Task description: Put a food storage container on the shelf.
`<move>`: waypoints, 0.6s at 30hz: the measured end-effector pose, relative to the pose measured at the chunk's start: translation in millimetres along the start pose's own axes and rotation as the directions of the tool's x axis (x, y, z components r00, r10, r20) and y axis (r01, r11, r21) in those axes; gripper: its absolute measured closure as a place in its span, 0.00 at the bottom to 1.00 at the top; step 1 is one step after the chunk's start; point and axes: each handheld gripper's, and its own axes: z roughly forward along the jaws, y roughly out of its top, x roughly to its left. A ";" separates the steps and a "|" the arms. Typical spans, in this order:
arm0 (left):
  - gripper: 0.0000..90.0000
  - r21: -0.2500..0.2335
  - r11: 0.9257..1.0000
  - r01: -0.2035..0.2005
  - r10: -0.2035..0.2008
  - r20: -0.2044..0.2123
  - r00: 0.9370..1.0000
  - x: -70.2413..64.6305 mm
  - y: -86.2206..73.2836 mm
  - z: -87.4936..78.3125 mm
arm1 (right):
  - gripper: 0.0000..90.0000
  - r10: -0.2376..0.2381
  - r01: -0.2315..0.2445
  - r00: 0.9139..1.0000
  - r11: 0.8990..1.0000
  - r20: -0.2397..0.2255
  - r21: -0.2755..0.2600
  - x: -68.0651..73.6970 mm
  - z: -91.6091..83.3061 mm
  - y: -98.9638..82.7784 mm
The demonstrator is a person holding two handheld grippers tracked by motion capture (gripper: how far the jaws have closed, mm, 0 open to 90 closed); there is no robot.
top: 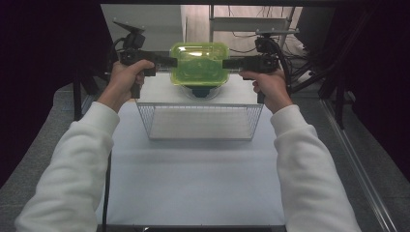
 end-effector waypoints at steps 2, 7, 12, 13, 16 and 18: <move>0.88 0.006 1.000 0.016 -0.016 0.000 1.000 1.6 0.2 3.3 | 0.87 0.019 -0.019 1.000 1.000 -0.003 0.009 -3.6 1.2 0.2; 0.88 -0.008 0.999 0.046 -0.046 0.019 0.999 7.0 2.6 6.9 | 0.87 0.059 -0.059 0.998 0.998 -0.009 0.009 -12.9 4.6 1.4; 0.87 -0.026 0.994 0.111 -0.110 0.036 0.993 14.5 6.1 11.2 | 0.86 0.130 -0.129 0.991 0.992 -0.015 0.012 -21.4 9.7 5.6; 0.87 -0.029 0.993 0.118 -0.117 0.036 0.992 15.5 6.7 12.0 | 0.85 0.142 -0.142 0.990 0.990 -0.014 0.018 -22.9 11.0 6.6; 0.86 -0.037 0.989 0.142 -0.141 0.033 0.989 19.4 9.2 15.8 | 0.84 0.175 -0.175 0.984 0.984 -0.015 0.027 -28.8 15.0 9.5; 0.85 -0.038 0.986 0.161 -0.160 0.036 0.987 23.4 10.0 18.3 | 0.83 0.194 -0.193 0.981 0.981 -0.017 0.022 -31.9 18.4 10.6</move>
